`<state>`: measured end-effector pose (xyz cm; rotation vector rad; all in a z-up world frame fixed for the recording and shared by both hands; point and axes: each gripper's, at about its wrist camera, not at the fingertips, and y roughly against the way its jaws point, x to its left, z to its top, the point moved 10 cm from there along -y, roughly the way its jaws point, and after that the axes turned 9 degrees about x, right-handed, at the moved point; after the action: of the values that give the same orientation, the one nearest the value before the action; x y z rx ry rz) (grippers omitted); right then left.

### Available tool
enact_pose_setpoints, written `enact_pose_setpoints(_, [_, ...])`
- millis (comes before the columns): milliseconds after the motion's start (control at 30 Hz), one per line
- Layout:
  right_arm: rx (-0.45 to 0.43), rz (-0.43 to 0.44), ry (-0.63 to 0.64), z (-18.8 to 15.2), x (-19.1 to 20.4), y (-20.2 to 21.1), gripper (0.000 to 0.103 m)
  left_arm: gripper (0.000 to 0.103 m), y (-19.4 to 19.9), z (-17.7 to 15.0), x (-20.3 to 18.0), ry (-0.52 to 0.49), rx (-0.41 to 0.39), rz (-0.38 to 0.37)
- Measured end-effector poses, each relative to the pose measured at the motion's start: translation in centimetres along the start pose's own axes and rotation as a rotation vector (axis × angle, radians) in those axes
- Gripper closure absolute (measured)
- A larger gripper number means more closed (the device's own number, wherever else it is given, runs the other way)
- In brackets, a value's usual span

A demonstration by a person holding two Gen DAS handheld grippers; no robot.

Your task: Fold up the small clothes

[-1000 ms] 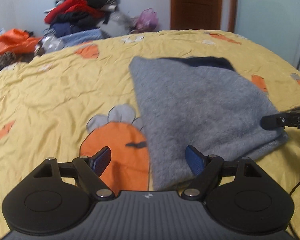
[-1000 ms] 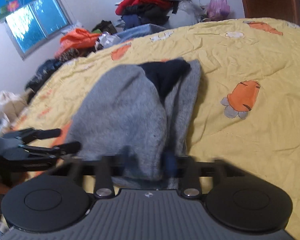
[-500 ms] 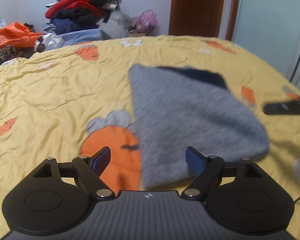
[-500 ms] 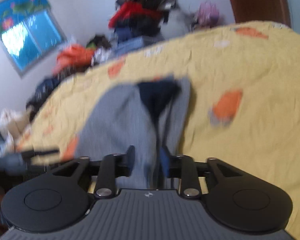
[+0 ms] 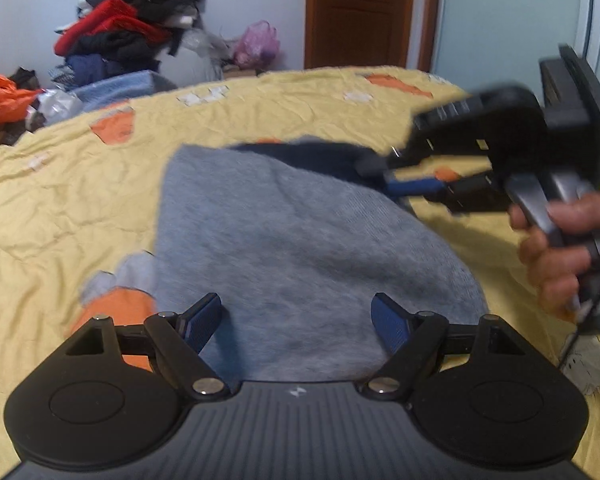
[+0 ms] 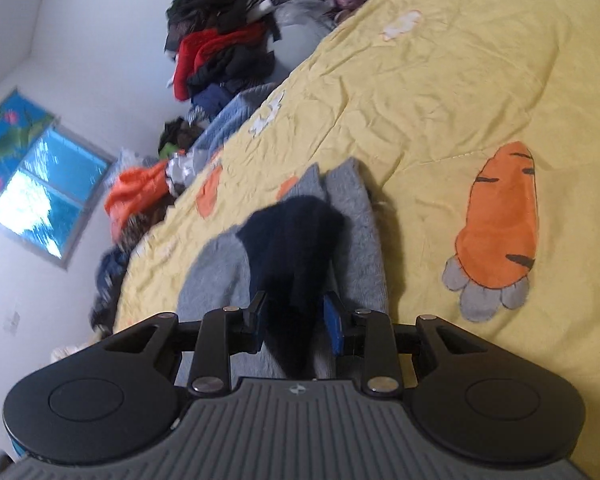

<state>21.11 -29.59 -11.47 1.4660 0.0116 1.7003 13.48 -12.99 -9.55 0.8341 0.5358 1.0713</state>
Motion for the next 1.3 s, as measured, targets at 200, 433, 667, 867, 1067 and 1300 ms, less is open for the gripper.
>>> enact_pose_setpoints(200, [-0.01, -0.114, 0.148, 1.7, 1.1, 0.4, 0.089, 0.021, -0.3, -0.4, -0.2, -0.001, 0.001, 0.011])
enact_pose_setpoints(433, [-0.002, -0.488, 0.507, 2.8, 2.7, -0.2, 0.09, 0.021, -0.3, 0.3, -0.1, 0.007, 0.0, -0.018])
enact_pose_setpoints(667, [-0.047, -0.408, 0.387, 1.9, 1.6, 2.1, 0.065, 0.021, 0.8, -0.3, 0.0, 0.004, -0.013, -0.014])
enact_pose_setpoints(867, [0.065, -0.301, 0.485, -4.1, 3.5, 2.2, 0.059, 0.021, 0.2, -1.0, 2.4, 0.065, 0.03, -0.012])
enact_pose_setpoints(1067, [0.019, -0.395, 0.492, -6.1, 3.0, 3.0, 0.046, 0.021, 0.6, -2.7, 1.9, 0.055, 0.044, 0.0])
enact_pose_setpoints(1300, [0.018, -0.566, 0.589, -10.1, 2.9, 3.0, 0.016, 0.021, 1.6, -3.5, 2.4, 0.1, 0.028, 0.03])
